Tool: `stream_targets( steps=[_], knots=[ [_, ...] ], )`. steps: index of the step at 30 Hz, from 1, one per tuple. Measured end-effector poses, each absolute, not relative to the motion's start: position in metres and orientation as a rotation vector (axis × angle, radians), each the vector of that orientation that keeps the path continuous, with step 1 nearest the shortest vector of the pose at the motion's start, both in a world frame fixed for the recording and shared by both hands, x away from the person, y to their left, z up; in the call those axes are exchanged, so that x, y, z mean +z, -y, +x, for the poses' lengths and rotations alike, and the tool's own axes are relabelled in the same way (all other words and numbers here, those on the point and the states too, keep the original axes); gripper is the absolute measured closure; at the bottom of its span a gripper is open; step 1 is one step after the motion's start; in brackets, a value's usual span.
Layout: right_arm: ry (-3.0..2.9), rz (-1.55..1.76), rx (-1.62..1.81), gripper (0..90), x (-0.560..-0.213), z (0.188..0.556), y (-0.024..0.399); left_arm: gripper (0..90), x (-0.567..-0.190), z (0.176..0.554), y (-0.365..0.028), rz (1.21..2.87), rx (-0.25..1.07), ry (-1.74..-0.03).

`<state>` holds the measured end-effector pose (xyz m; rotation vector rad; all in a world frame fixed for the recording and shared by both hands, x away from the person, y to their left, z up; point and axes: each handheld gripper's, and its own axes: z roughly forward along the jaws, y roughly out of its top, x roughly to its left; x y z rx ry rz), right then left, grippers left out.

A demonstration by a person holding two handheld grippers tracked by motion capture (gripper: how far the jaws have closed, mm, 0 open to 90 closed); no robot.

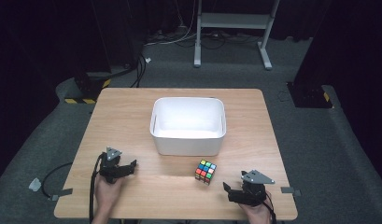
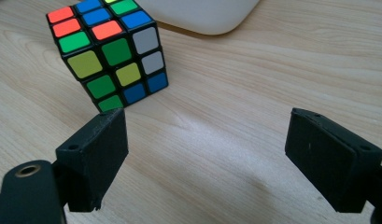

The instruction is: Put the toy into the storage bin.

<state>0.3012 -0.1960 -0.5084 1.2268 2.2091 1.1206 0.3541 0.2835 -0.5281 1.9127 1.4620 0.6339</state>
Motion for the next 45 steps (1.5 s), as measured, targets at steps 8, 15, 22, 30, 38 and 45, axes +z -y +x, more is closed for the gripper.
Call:
stream_targets(
  steps=[8,15,22,30,38,45],
  knots=[
    [-2.244,1.181,1.151,11.9,-0.507,0.302,0.184,18.5,-0.528,0.354,-0.284,1.913,0.634,-1.462],
    [-2.27,1.144,1.182,11.0,-0.505,0.305,0.172,18.6,-0.528,0.354,-0.284,1.912,0.634,-1.462],
    [-2.287,1.112,1.19,9.9,-0.503,0.308,0.161,18.6,-0.528,0.354,-0.284,1.912,0.633,-1.461],
    [-2.306,1.089,1.202,9.4,-0.5,0.313,0.15,18.6,-0.528,0.354,-0.284,1.913,0.633,-1.461],
    [-2.326,1.072,1.21,9.4,-0.499,0.319,0.141,18.6,-0.528,0.354,-0.284,1.913,0.633,-1.461],
    [-2.335,1.058,1.211,9.4,-0.497,0.324,0.135,18.5,-0.528,0.354,-0.284,1.913,0.633,-1.461]
  ],
)
